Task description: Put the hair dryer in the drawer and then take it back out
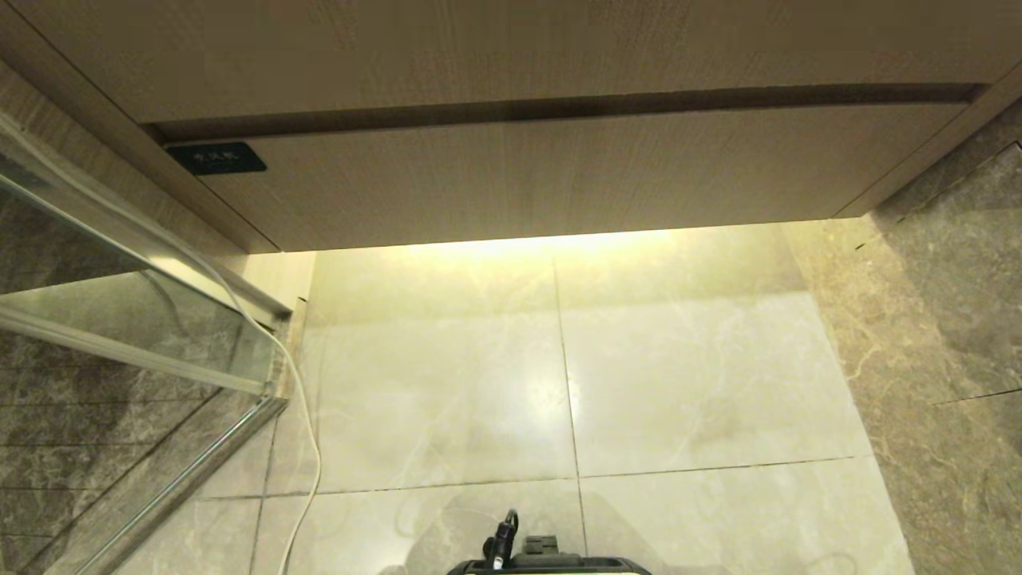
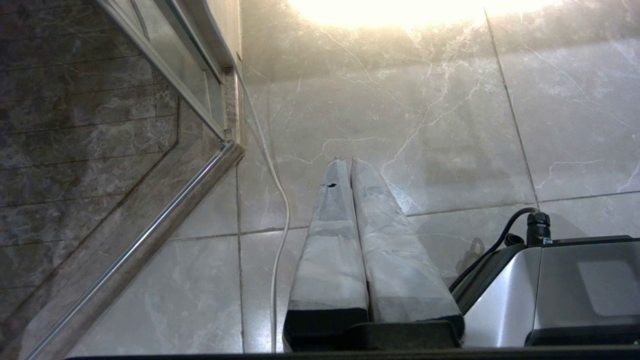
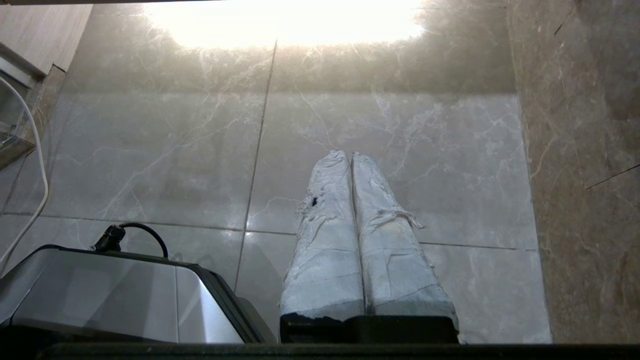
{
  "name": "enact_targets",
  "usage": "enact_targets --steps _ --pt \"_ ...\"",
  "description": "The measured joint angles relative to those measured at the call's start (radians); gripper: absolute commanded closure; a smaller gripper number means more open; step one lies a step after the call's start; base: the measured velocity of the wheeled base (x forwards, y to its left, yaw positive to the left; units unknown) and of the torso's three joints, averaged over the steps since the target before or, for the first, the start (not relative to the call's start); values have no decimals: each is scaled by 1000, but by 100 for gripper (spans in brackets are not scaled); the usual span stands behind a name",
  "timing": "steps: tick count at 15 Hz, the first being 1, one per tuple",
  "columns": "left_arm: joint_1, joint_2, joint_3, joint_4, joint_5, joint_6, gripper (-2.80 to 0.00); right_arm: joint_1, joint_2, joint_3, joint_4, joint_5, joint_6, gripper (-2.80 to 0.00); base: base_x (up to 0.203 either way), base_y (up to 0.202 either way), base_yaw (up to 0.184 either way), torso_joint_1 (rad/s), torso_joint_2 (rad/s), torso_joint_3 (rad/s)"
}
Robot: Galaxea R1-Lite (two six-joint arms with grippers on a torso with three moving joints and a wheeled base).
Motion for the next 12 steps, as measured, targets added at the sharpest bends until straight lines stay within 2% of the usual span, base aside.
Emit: enact_targets --steps 12 --pt "0 0 0 0 0 0 0 0 0 0 4 4 -9 0 0 0 0 0 0 0"
